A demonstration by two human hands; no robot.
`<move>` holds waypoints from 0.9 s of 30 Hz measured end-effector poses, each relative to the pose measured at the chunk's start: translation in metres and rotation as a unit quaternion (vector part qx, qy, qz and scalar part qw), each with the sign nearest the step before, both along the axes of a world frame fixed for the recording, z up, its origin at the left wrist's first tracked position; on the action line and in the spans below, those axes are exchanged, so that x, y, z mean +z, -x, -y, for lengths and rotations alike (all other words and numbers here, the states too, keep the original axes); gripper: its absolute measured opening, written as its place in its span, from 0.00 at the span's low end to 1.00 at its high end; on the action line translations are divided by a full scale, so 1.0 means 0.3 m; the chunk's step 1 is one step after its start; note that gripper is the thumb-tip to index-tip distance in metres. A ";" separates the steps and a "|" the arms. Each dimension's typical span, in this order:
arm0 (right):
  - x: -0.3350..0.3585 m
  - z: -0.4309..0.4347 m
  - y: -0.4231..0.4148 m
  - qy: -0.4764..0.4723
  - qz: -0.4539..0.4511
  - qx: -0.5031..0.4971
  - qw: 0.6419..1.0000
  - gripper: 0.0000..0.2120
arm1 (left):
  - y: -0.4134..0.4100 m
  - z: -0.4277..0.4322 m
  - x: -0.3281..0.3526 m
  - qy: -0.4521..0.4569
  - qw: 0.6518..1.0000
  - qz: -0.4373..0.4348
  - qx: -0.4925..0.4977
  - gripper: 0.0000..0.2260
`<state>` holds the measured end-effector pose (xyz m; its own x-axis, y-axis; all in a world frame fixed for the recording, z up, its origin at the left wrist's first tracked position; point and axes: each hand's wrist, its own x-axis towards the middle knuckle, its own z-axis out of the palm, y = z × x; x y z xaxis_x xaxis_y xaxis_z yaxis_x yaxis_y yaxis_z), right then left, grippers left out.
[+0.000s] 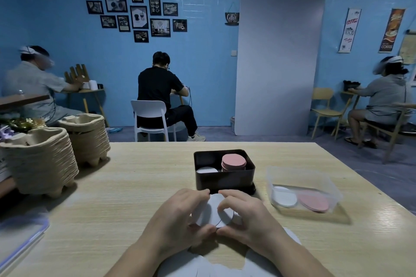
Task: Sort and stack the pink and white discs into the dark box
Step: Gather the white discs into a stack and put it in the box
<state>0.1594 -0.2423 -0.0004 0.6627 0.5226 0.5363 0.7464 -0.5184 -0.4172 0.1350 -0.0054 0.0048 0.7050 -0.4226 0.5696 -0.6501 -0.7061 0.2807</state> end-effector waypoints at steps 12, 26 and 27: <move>0.023 0.024 0.013 -0.075 -0.015 -0.030 0.997 0.16 | 0.006 -0.022 0.001 0.063 0.998 0.007 -0.017 0.09; 0.028 0.005 0.022 -0.079 -0.029 -0.010 0.996 0.18 | 0.004 0.001 -0.020 0.065 0.997 -0.006 -0.035 0.08; 0.031 0.005 0.023 -0.084 -0.027 -0.010 0.996 0.18 | 0.002 -0.001 -0.023 0.058 0.998 -0.003 -0.030 0.10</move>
